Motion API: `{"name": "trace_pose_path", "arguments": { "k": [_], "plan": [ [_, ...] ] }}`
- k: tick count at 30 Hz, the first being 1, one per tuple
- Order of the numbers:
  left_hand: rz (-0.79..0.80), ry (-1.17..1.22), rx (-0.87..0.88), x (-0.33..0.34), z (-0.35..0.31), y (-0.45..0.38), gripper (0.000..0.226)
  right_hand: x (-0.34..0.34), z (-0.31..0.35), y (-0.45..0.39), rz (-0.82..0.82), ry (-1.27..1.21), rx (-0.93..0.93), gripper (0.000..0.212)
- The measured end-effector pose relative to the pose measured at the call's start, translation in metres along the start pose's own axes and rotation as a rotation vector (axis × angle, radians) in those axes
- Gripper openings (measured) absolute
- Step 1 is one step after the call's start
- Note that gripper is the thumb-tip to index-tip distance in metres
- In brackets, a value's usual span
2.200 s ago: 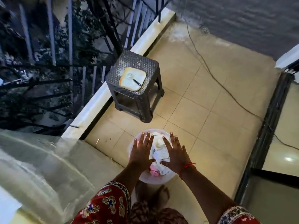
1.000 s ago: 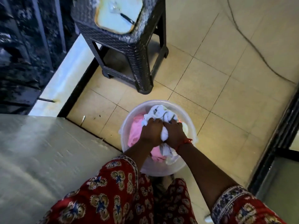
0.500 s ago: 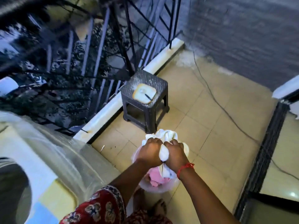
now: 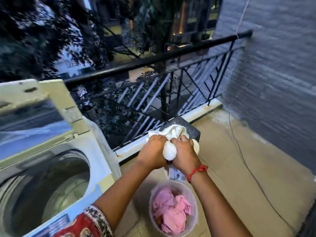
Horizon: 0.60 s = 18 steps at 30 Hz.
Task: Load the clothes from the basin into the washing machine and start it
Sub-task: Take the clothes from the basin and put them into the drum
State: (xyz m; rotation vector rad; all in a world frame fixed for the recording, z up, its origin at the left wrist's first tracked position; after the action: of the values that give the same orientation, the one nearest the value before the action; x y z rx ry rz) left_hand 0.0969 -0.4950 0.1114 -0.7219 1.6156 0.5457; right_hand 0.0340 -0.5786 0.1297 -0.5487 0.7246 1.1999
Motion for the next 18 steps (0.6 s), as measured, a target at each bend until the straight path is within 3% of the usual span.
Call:
{"name": "trace_pose_path", "arguments": {
  "k": [8,18],
  "plan": [
    [-0.142,-0.06,-0.206,-0.08,0.121,0.061,0.038,0.05,0.139,-0.031,0.066,-0.011,-0.245,0.028],
    [-0.211,-0.073,-0.474,-0.147,0.284,0.205,0.038,0.173,0.325,-0.015,0.247,-0.048,-0.47,0.032]
  ]
}}
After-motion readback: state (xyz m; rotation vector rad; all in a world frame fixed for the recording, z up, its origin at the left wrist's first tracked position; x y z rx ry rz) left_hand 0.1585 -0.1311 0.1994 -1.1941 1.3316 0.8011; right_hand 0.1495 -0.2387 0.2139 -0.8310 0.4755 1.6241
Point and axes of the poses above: each hand's wrist, its own y-axis away from the middle knuckle, its own x-axis out of the palm, z = x × y, the point moved 8 cm from there along -y, towards the middle knuckle, and after that the axes turned 14 degrees about -y, right-handed, at the moved point
